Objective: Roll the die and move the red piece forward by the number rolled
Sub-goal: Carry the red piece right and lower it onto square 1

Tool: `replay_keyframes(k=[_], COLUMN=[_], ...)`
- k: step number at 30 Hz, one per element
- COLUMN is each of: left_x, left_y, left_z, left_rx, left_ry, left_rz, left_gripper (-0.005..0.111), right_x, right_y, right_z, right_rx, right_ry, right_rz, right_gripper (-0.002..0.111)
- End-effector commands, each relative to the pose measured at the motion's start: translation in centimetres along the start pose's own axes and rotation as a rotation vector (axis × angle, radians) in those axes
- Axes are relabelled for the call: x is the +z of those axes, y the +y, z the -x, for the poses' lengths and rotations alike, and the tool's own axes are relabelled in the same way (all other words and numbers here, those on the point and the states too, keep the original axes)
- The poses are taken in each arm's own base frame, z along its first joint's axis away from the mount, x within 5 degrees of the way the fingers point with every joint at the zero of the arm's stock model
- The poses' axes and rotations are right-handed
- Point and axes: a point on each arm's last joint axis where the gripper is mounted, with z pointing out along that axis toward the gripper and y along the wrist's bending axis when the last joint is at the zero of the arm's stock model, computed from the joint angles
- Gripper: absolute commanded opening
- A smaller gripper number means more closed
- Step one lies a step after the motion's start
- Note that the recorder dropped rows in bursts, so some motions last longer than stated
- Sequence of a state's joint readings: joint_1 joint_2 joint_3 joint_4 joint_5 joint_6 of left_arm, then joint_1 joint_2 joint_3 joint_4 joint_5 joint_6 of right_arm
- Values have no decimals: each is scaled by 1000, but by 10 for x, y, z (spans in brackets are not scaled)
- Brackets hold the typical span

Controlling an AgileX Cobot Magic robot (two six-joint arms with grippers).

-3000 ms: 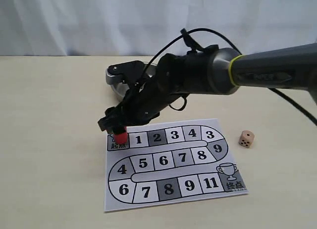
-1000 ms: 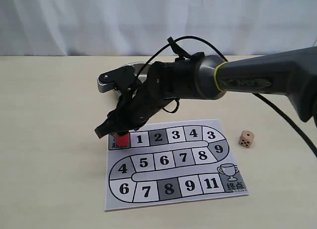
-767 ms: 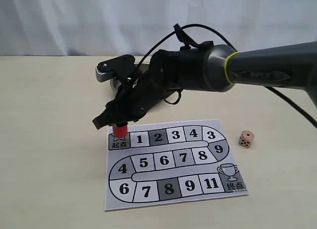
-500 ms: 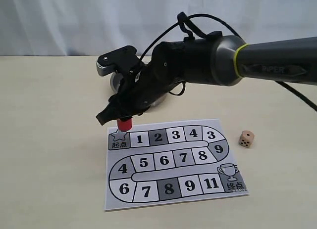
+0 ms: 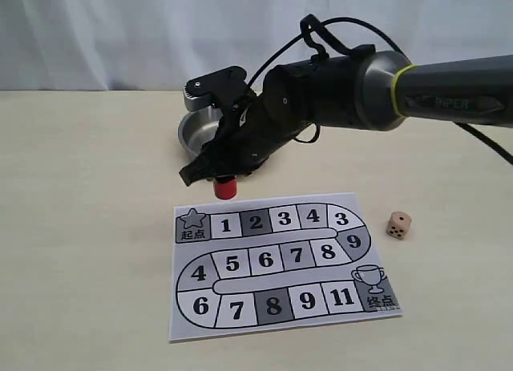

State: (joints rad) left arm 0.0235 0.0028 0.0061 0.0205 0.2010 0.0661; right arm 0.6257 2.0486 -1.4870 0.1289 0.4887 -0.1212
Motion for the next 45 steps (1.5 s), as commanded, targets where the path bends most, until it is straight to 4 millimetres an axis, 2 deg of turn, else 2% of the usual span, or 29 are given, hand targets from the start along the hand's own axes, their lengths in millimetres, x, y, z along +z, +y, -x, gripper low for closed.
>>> replay_keyframes(k=[1,8,11,24,27,35,45], left_x=[-1,-1,-1,-1,-1,-1,-1], left_y=[0,0,0,0,0,0,0], left_z=[3,3,3,3,3,4,4], left_rx=[-10,-10,-10,-10,-10,-10,-10], left_ry=[-23,-20,-22,-22,-22,-24,-28], left_rz=[-1,-1,-1,-1,-1,-1,-1], left_gripper=[0,0,0,0,0,0,0], right_x=[19,49,51,49,46,45,41], right_y=[-2,-2,-2,-1,-1,-1,-1], right_z=[-9,-37,-43,-41,-39,-39,-33], right_rx=[57,84,81,92,92,110,122], right_ry=[10,75,96,113,104,98,57], right_rz=[12,13,12,18,18,17,18], right_gripper=[4,4,4,5,10,39,56])
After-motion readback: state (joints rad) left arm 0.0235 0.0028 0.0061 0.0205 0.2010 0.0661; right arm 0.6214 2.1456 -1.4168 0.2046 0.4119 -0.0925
